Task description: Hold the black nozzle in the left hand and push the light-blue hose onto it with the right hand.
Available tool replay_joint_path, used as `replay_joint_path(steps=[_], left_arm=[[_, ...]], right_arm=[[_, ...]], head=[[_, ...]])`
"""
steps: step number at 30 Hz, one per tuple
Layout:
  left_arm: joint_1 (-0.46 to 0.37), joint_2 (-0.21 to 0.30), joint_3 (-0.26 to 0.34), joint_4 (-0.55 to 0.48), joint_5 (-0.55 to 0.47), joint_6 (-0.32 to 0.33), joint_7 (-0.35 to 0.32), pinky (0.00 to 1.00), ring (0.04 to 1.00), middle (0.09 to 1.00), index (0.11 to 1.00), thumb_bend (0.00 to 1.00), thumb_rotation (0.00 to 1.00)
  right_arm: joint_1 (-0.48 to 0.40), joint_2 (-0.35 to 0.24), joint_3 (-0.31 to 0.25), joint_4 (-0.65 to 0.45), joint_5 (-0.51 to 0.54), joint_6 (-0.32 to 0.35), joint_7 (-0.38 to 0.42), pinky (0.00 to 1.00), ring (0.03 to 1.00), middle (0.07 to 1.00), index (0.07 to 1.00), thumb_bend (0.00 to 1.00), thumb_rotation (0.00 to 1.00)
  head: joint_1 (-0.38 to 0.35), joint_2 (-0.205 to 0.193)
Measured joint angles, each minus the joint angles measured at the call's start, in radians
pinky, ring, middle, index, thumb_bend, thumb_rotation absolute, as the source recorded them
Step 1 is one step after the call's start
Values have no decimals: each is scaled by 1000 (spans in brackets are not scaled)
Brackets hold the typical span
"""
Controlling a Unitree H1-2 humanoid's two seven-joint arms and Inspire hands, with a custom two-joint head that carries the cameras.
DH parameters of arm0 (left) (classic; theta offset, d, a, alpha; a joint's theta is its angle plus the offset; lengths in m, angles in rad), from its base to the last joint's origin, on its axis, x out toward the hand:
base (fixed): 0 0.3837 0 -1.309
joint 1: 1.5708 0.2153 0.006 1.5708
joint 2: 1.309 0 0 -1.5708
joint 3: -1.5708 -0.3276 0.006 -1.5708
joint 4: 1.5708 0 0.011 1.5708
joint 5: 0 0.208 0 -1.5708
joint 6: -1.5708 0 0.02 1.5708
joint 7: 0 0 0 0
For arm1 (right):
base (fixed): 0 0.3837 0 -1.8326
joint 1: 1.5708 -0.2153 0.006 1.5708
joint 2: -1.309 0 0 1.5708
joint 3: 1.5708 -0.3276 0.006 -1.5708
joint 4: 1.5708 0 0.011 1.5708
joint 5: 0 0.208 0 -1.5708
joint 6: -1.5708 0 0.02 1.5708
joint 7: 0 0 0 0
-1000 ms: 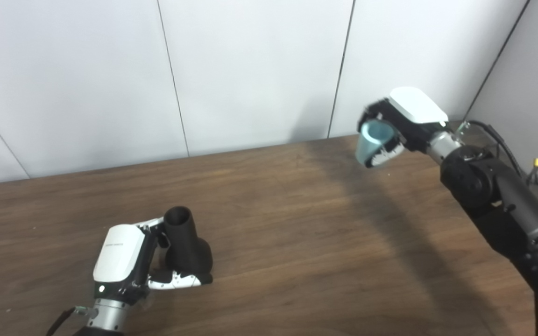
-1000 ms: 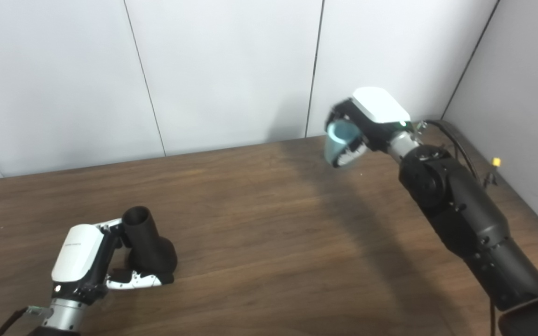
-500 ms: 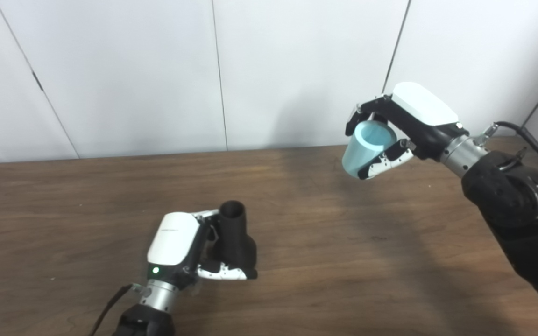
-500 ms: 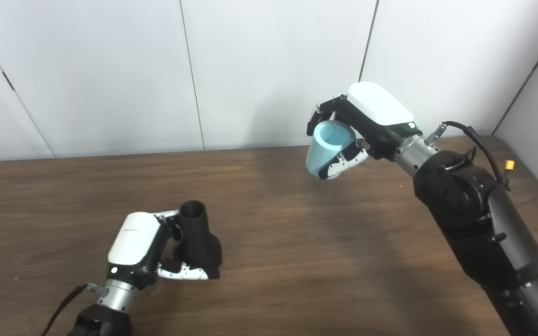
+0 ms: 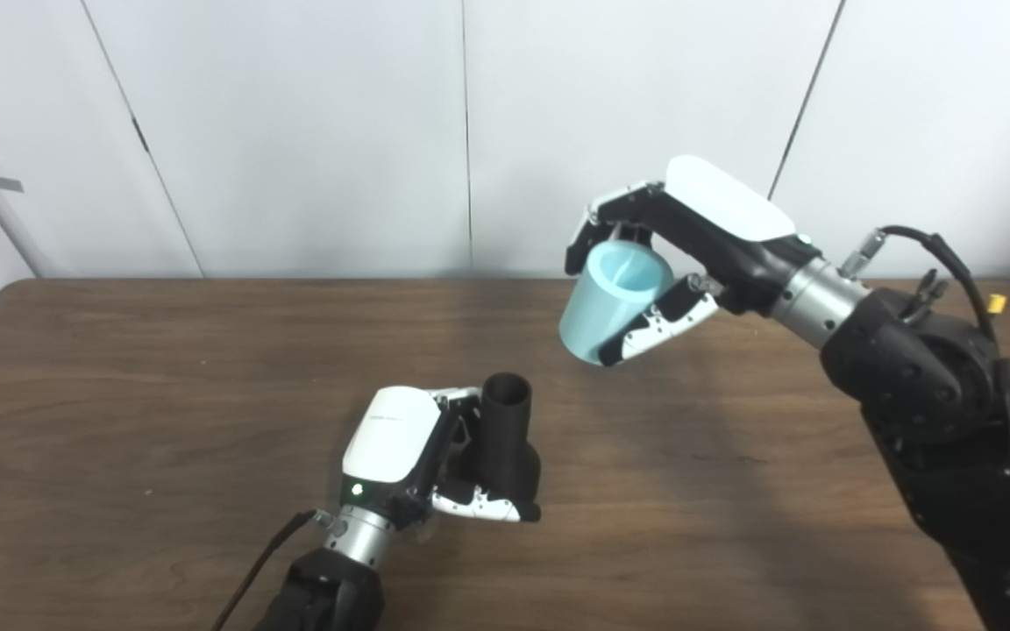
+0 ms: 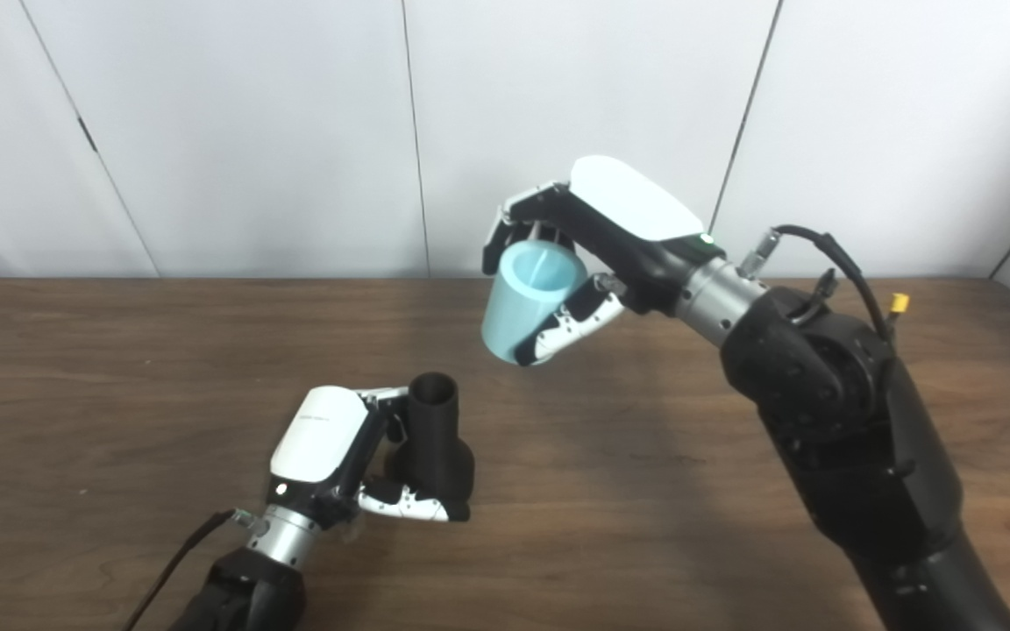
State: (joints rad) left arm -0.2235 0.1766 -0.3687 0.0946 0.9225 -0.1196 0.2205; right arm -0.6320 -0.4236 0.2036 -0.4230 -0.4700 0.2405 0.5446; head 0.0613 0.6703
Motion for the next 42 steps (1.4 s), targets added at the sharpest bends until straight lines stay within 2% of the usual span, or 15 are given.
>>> replay_joint_path(steps=[3,6,8,15,22,42], left_arm=[[-1,-9,-3,0,-1,20,-3,409,450,468,495,504,0],[-1,-21,-10,0,-2,33,-4,423,458,474,497,504,0],[-2,-26,-16,0,-1,35,-5,418,449,462,494,504,0],[-4,-33,-28,2,0,40,-2,405,434,450,505,503,0],[-6,-40,-38,2,0,55,-2,411,438,448,497,504,0],[-11,-41,-67,1,25,69,11,408,454,450,497,504,0]], right_arm=[[-6,25,15,-3,7,9,9,495,410,486,500,520,0],[-9,47,29,-8,16,35,22,354,386,489,517,516,0],[-14,61,35,-10,18,45,31,323,376,497,519,515,0],[-24,71,67,-10,8,47,38,340,375,494,510,516,0],[-10,94,84,22,5,30,35,326,362,485,542,511,0],[1,80,84,51,-7,0,34,348,366,488,519,515,0]], head=[[17,3],[22,5],[26,6],[37,15],[45,28],[43,43]])
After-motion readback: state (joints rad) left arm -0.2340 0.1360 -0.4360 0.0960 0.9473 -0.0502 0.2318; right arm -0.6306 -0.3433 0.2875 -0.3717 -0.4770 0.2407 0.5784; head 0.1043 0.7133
